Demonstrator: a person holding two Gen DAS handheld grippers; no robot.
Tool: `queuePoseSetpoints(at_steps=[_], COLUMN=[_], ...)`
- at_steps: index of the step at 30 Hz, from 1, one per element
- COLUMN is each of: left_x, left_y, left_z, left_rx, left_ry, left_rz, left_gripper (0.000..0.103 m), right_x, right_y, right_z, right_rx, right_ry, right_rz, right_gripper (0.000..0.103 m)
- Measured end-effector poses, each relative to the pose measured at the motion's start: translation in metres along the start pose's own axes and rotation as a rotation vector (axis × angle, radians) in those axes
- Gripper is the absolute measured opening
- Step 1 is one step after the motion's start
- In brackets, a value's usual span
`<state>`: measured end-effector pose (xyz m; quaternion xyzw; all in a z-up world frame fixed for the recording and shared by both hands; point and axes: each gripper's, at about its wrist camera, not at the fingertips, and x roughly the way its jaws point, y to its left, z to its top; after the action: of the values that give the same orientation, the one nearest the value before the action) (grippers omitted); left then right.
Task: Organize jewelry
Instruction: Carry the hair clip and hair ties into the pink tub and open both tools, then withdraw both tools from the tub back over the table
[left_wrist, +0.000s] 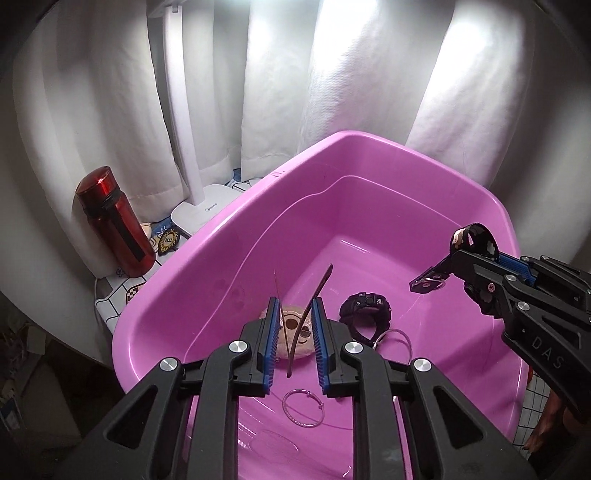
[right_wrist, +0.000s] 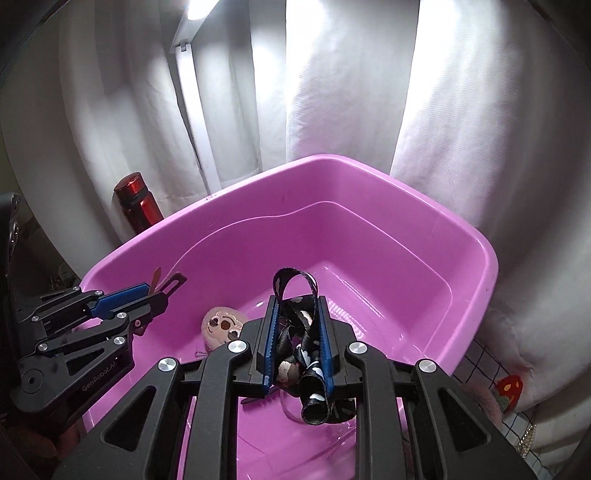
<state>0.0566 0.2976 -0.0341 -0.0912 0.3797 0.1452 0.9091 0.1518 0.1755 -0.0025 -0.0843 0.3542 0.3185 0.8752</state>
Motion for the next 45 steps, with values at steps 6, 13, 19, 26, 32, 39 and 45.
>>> queuePoseSetpoints(at_steps=[6,13,19,26,32,39,45], left_x=[0.009,0.010,-0.009,-0.012,-0.017,-0.031,-0.048], left_y=[0.003,0.002,0.004,0.007,0.006,0.003,-0.006], left_z=[-0.001,-0.001,0.001,0.000,-0.001,0.000,-0.003], left_rx=[0.001,0.010,-0.001,-0.006,-0.017,-0.022,-0.019], left_ry=[0.026,0.025,-0.059,-0.049,-0.045,-0.064,-0.094], left_rz=[0.015,0.029,0.066,0.074,0.064,0.057,0.044], left_gripper=[0.020,0.048,0.091,0.093,0.093,0.095,0.095], right_x=[0.010,0.014,0.003,-0.006,-0.014,-0.040,-0.068], right_y=[-0.003,-0.002,0.000,-0.002,0.001,0.000,-0.005], right_z=[0.001,0.002,0.007,0.004,0.002,0.002,-0.013], right_rx=[0.005,0.007,-0.012,0.019,0.019,0.032,0.067], right_ry=[0.029,0.038,-0.002,-0.023,-0.028,-0.087,-0.117], right_rz=[-0.024,-0.067,-0.093,-0.087,-0.076,-0.066,-0.062], right_gripper=[0.020,0.047,0.054,0.055,0.055,0.058,0.060])
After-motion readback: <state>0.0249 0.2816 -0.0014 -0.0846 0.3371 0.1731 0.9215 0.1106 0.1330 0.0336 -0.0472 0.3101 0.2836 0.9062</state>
